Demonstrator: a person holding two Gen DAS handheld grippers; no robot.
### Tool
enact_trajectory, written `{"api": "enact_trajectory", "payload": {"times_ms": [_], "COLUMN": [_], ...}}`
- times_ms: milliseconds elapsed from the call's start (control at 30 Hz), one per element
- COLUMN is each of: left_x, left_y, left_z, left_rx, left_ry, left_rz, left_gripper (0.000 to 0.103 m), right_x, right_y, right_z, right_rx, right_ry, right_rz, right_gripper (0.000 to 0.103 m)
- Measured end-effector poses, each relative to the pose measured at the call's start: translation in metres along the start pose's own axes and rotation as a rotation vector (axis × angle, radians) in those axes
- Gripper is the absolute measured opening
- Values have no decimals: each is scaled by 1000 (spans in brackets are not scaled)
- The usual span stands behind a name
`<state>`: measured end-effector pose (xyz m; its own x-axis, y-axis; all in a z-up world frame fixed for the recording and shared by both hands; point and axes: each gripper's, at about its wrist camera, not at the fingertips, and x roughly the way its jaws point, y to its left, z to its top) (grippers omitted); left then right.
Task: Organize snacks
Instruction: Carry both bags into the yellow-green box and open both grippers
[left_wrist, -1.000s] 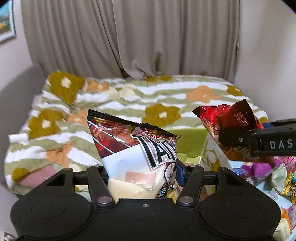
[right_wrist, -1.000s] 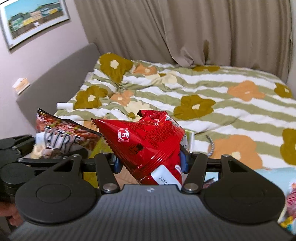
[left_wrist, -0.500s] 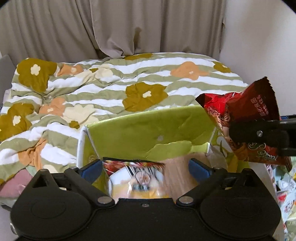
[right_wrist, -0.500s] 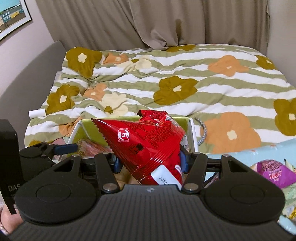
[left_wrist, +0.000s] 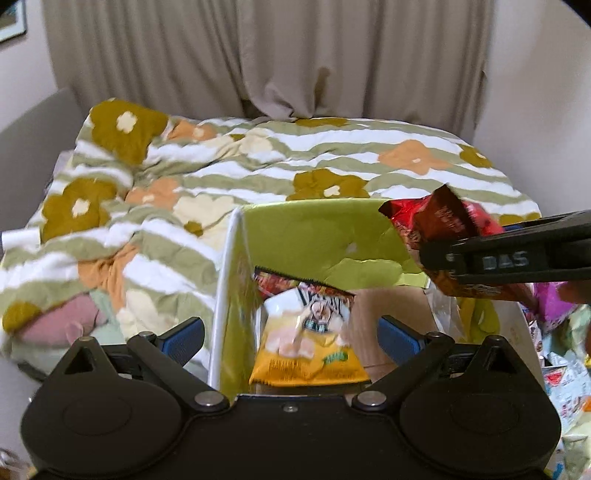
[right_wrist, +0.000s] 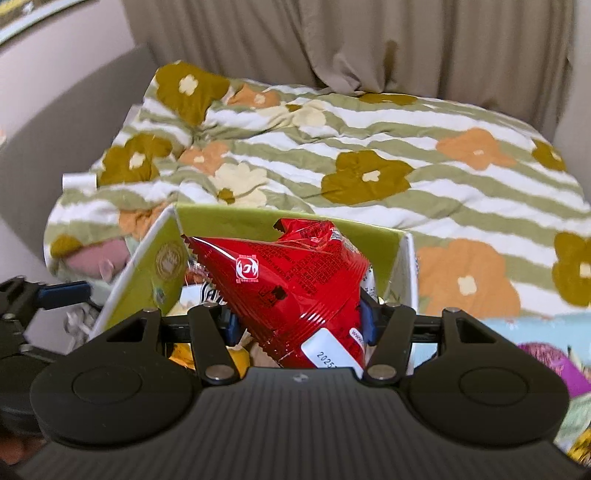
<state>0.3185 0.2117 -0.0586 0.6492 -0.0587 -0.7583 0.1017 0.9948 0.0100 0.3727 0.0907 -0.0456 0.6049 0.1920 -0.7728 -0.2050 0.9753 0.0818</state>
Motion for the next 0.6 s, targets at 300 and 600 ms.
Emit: {"api": "enact_trajectory", "payload": {"times_ms": [300, 600], "left_x": [-5, -15], "left_y": [6, 8], "left_z": [-4, -10], "left_rx": [-33, -42], "left_ry": [-3, -4], "left_rz": [49, 57], "left_gripper": [101, 101], "right_x": [37, 19], "right_y": [-1, -7], "right_z": [-4, -17], "right_rx": [-9, 29], "right_ry": [32, -32], "right_rz": [-6, 38], "right_gripper": [103, 103]}}
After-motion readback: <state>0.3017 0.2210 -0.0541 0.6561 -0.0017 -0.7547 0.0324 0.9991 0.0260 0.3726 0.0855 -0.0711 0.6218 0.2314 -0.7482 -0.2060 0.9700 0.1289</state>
